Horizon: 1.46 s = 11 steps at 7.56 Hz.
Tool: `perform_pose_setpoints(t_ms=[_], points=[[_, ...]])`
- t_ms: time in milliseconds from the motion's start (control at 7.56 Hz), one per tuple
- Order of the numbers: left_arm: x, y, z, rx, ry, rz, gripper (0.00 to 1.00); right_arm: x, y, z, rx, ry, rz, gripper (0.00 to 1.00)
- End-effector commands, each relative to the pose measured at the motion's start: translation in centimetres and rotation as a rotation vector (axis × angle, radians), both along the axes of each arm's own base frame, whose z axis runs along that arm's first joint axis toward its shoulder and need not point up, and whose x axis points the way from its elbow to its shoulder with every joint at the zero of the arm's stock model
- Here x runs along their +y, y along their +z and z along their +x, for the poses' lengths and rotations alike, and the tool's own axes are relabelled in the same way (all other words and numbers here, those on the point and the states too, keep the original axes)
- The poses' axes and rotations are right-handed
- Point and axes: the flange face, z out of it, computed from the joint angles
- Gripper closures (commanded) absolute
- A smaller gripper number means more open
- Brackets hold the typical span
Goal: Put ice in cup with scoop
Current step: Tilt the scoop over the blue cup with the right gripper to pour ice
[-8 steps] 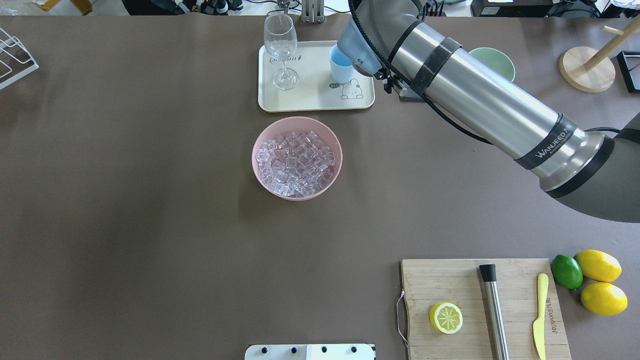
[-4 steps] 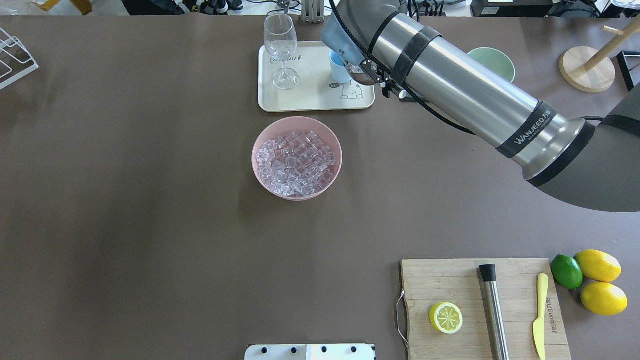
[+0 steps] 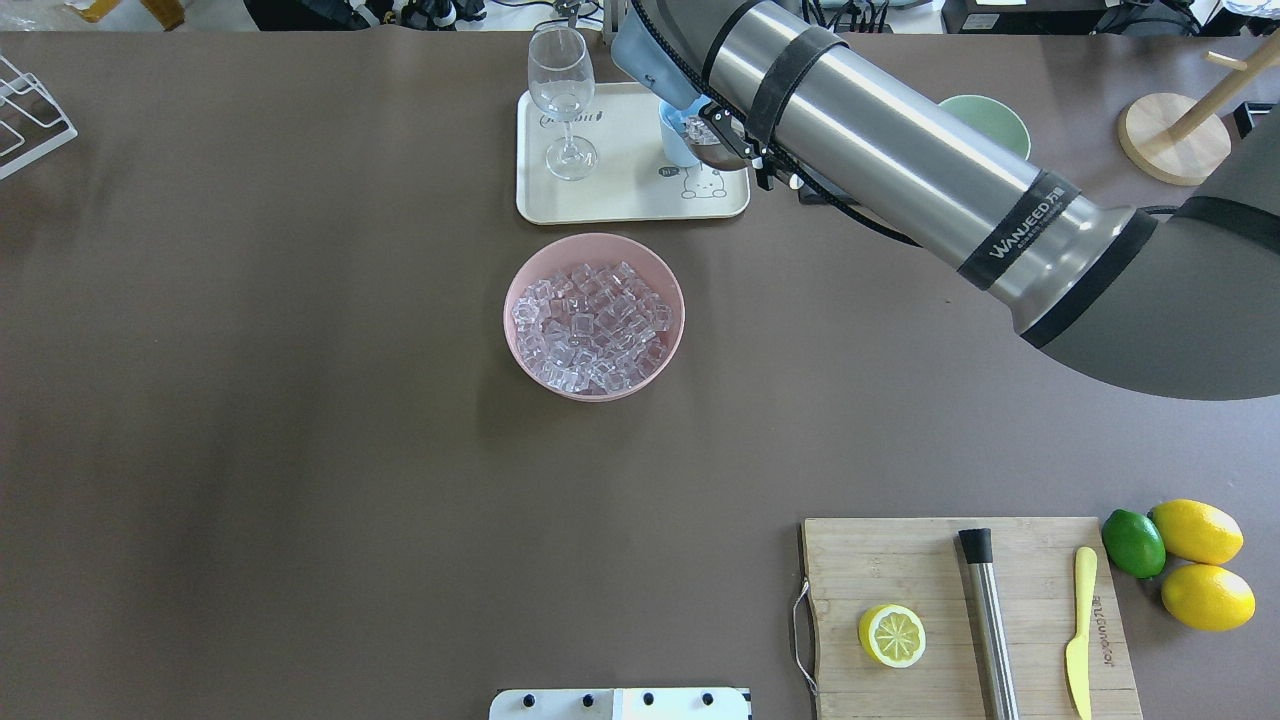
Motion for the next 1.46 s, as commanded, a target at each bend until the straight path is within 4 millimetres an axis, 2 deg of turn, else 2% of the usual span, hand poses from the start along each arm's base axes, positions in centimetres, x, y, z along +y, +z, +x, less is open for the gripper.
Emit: perform_pose_setpoints(t_ms=[0, 397, 794, 926, 1059, 1191, 1324], points=[[0.0, 0.2, 0.0, -0.001, -0.038, -0.040, 0.03, -0.9, 0.1, -0.2, 0.013, -0.041, -0.020, 1.00], [0.0, 0.1, 0.0, 0.002, -0.037, -0.035, 0.03, -2.6, 0.4, 1.7, 0.016, -0.039, -0.037, 1.00], [0.0, 0.2, 0.0, 0.004, -0.038, -0.039, 0.03, -3.1, 0.4, 2.3, 0.018, -0.045, -0.036, 1.00], [0.0, 0.2, 0.0, 0.004, -0.038, -0.041, 0.03, -3.4, -0.1, 3.1, 0.016, -0.041, -0.023, 1.00], [0.1, 0.3, 0.0, 0.003, -0.038, -0.042, 0.03, -4.1, -0.8, 5.1, 0.001, -0.020, 0.003, 1.00], [0.4, 0.6, 0.0, 0.005, -0.038, -0.047, 0.03, -4.4, -0.1, 7.6, -0.018, 0.020, 0.034, 1.00], [0.4, 0.5, 0.0, 0.006, -0.037, -0.047, 0.03, -5.2, 1.5, 11.2, -0.018, 0.086, 0.041, 1.00]])
